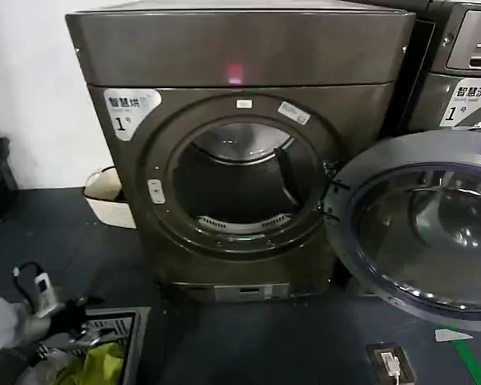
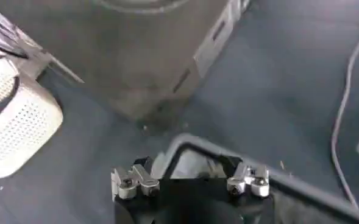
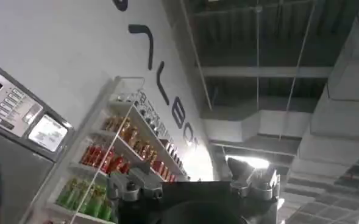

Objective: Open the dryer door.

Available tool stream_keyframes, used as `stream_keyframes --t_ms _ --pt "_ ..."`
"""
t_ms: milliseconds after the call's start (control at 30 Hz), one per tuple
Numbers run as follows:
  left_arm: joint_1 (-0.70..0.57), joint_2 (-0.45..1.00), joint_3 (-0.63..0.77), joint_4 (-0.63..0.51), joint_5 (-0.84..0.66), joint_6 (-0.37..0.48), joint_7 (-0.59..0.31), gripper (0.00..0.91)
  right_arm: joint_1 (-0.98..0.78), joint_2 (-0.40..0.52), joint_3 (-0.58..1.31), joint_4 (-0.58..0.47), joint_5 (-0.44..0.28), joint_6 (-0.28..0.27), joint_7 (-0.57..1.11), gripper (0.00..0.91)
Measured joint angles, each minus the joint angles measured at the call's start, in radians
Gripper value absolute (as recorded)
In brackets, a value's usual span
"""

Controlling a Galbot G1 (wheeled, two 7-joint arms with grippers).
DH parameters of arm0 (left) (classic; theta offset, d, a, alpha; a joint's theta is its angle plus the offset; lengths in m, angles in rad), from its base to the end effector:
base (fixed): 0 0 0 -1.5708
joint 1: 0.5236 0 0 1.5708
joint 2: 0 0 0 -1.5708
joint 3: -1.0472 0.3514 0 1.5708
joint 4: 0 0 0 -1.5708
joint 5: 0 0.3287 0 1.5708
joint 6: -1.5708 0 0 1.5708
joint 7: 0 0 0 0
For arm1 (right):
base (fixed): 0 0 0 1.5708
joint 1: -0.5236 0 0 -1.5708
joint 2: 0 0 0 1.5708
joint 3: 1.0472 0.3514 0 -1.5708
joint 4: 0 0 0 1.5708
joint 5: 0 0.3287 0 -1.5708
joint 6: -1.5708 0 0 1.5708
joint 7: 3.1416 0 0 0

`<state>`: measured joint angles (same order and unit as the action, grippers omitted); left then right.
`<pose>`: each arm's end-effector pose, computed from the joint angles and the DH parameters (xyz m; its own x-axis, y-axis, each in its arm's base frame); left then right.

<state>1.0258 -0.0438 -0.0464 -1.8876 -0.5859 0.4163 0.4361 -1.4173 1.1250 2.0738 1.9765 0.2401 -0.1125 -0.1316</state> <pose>0.2807 0.2425 -0.1483 -0.4831 0.2277 0.8455 0.8010 0.5050 0.3217 -0.0195 -0.3680 -0.0673 -0.4106 0.7038 -0.5797 0.9111 0.2918 -0.2911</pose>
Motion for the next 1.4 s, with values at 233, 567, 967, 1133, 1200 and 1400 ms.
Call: stream_keyframes --t_ms 233,567,967,1133,1200,1400 --pt "0.011 0.107 0.041 0.004 0.105 -0.022 0.146 0.907 -0.001 0.001 0.0 -0.002 0.002 0.002 -0.001 0.907" --pt "-0.004 0.205 0.133 0.068 0.267 -0.165 0.23 0.907 -0.011 -0.005 0.03 -0.018 -0.002 0.017 -0.002 0.907" --pt "-0.005 0.237 0.144 0.097 0.299 -0.178 0.257 0.907 -0.011 0.007 0.018 -0.019 -0.008 0.026 -0.002 0.907" --pt "-0.008 0.24 0.147 0.097 0.327 -0.15 0.273 0.907 -0.014 0.004 0.021 -0.022 -0.008 0.028 -0.003 0.907" --pt "-0.01 0.242 0.147 0.095 0.323 -0.147 0.271 0.907 -0.015 0.004 0.021 -0.022 -0.008 0.029 -0.004 0.907" --pt "-0.01 0.244 0.147 0.094 0.314 -0.136 0.268 0.907 -0.018 0.008 0.024 -0.018 -0.007 0.03 -0.004 0.907"
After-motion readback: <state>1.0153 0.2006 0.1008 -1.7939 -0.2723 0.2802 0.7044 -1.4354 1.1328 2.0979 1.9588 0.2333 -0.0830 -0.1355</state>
